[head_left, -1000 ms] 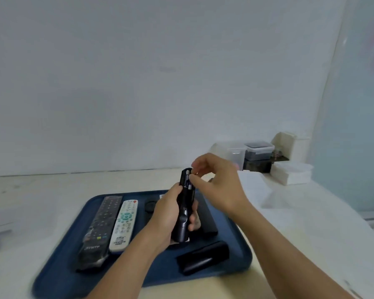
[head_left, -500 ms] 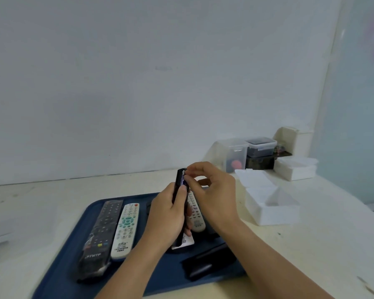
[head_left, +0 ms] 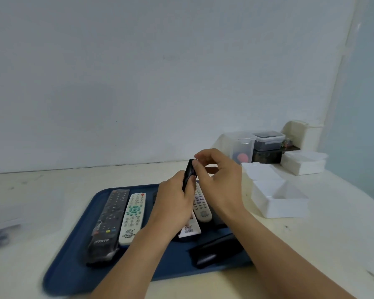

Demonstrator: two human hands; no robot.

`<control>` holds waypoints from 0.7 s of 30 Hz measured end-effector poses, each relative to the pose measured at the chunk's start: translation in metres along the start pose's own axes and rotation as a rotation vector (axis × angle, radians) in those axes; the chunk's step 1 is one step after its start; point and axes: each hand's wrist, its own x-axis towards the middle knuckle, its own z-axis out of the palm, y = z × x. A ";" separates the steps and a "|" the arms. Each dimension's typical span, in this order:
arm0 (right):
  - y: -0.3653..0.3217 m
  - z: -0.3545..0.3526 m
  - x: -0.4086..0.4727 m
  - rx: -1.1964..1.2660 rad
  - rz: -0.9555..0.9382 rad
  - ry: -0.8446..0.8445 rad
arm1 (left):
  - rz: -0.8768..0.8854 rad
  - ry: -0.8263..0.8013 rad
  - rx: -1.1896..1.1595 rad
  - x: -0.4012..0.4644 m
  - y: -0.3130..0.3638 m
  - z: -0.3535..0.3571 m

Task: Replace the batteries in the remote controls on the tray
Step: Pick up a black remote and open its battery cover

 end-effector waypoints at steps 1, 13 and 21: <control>0.001 0.000 0.001 0.004 0.003 -0.014 | -0.002 -0.015 0.011 0.000 0.000 0.000; 0.001 -0.012 0.009 0.292 0.169 -0.128 | -0.103 -0.094 -0.131 -0.003 0.007 -0.001; 0.000 -0.017 0.019 0.762 0.552 -0.050 | -0.205 -0.092 -0.374 -0.001 0.012 -0.004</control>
